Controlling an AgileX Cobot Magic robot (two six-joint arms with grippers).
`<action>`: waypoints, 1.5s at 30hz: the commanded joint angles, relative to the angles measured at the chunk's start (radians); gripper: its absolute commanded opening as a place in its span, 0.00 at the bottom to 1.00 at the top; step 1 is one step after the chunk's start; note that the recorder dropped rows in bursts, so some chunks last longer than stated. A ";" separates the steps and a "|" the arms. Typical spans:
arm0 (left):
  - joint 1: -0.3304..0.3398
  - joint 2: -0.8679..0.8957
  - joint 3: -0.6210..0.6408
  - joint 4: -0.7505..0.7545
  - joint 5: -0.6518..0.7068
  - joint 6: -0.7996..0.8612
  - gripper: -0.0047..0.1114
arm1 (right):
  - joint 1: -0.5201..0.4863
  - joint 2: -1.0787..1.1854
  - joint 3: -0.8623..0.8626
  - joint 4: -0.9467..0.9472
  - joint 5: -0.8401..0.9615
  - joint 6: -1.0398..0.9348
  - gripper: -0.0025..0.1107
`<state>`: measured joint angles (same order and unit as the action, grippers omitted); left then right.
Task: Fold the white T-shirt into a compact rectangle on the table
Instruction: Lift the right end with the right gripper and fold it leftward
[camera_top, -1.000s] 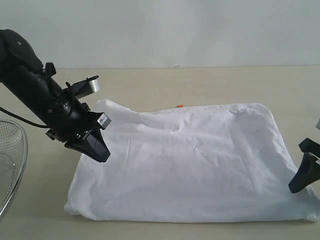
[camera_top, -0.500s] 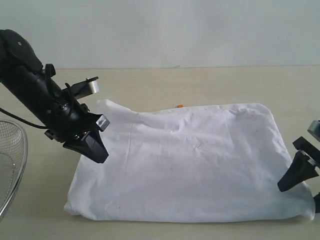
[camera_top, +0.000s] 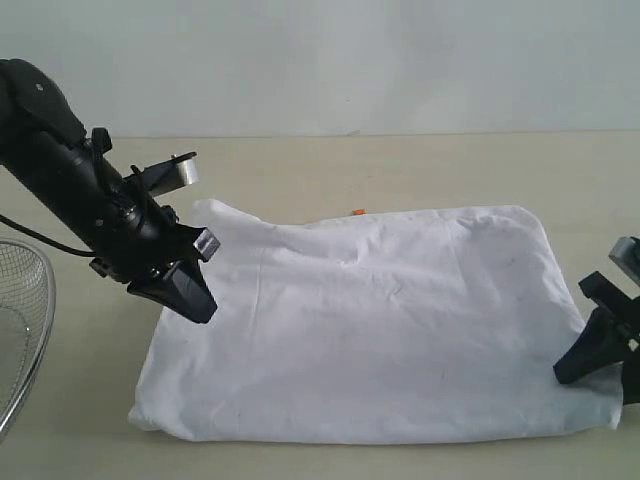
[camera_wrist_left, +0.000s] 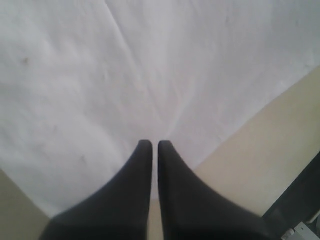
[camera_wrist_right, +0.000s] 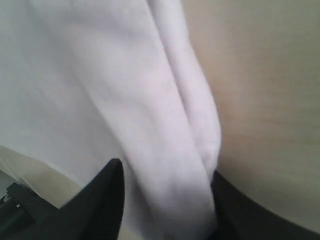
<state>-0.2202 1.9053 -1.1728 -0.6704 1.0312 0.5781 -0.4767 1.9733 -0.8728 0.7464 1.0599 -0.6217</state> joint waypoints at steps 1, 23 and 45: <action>-0.005 -0.012 0.005 0.001 -0.008 0.007 0.08 | -0.002 0.014 0.004 0.035 -0.095 -0.056 0.39; -0.005 -0.012 0.005 0.008 -0.013 0.002 0.08 | 0.029 -0.118 0.025 0.238 0.005 -0.206 0.02; -0.005 -0.012 0.005 0.008 -0.012 0.002 0.08 | 0.375 -0.127 0.023 0.445 -0.043 -0.253 0.02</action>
<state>-0.2202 1.9053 -1.1728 -0.6628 1.0272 0.5781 -0.1151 1.8591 -0.8500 1.1607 1.0058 -0.8567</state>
